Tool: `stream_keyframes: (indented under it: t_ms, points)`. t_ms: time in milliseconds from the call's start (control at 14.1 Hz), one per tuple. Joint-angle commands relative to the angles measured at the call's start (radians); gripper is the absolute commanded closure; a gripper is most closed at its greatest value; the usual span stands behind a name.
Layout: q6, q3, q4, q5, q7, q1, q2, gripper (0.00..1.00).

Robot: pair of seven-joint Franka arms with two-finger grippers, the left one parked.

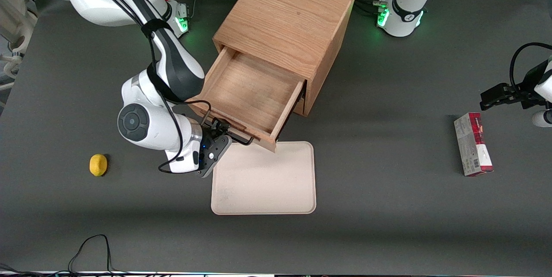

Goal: Open upper drawer

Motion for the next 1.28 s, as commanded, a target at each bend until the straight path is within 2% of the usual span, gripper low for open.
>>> stream_keyframes:
  t_ms: [0, 1204]
  points:
    - [-0.006, 0.005, 0.050, 0.016, -0.034, -0.017, 0.033, 0.00]
    - [0.027, 0.005, 0.071, 0.033, -0.034, -0.059, 0.038, 0.00]
